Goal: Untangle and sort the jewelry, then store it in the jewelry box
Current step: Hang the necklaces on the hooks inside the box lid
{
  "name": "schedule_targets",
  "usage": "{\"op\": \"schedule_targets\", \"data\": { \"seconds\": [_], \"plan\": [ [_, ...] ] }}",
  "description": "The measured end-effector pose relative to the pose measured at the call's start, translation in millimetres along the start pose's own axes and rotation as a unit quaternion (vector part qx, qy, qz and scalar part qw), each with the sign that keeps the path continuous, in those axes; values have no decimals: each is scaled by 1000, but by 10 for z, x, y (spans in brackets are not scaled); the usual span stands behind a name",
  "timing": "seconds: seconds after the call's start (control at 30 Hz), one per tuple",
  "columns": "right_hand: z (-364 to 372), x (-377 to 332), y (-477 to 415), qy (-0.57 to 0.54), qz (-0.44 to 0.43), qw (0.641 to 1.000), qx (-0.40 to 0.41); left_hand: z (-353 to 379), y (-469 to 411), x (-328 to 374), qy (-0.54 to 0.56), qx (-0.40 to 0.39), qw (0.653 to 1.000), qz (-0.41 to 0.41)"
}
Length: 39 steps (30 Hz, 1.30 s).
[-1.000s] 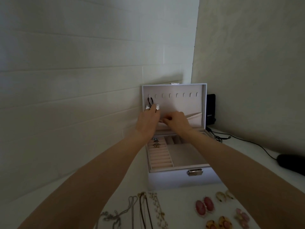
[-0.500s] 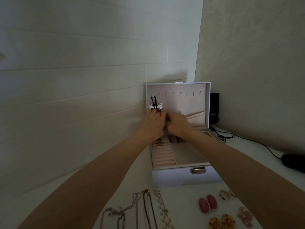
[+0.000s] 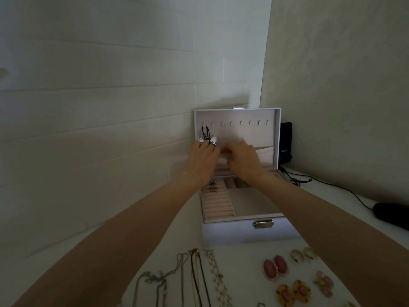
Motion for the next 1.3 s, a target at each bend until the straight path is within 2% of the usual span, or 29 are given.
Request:
{"op": "schedule_targets", "data": {
  "seconds": [0.1, 0.27, 0.33, 0.4, 0.5, 0.6, 0.73, 0.8, 0.87, 1.0, 1.13, 1.3],
  "plan": [
    [-82, -63, 71, 0, -18, 998, 60, -62, 115, -56, 30, 45, 999, 4],
    [-235, -314, 262, -31, -68, 997, 15, -225, 394, -160, 104, 16, 993, 49],
    [-300, -446, 375, -46, -79, 996, -1, -355, 573, -208, 136, 1, 990, 38],
    [-372, -567, 485, -53, -83, 995, -16, -496, 752, -262, 180, -78, 980, -21],
    [-491, -725, 629, -51, -73, 994, -56, -690, 971, -408, 153, -261, 950, -77],
    [-565, -857, 759, -57, -68, 993, -77, -804, 1213, -608, 130, -441, 884, -81],
    [-653, -1030, 927, -76, -76, 990, -88, -858, 1610, -779, 76, -605, 784, -118],
    [-686, -1109, 991, -79, -80, 989, -94, -854, 1797, -765, 57, -617, 774, -130],
    [-703, -1171, 1037, -83, -83, 988, -104, -877, 1915, -750, 62, -594, 789, -140],
    [-749, -1254, 1071, -85, -88, 986, -115, -904, 2001, -789, 91, -585, 791, -152],
    [-782, -1287, 1085, -83, -87, 986, -113, -807, 2088, -797, 121, -545, 816, -149],
    [-810, -1328, 1132, -83, -88, 984, -129, -828, 2119, -889, 164, -570, 792, -146]
  ]
}}
Point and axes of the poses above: each hand's wrist, its own y-axis away from the middle knuckle, its own z-axis out of the palm, x = y × z, the point moved 1 cm from there along -y, towards the middle knuckle, and after that the axes turned 9 degrees about -z, right-handed, at the moved point
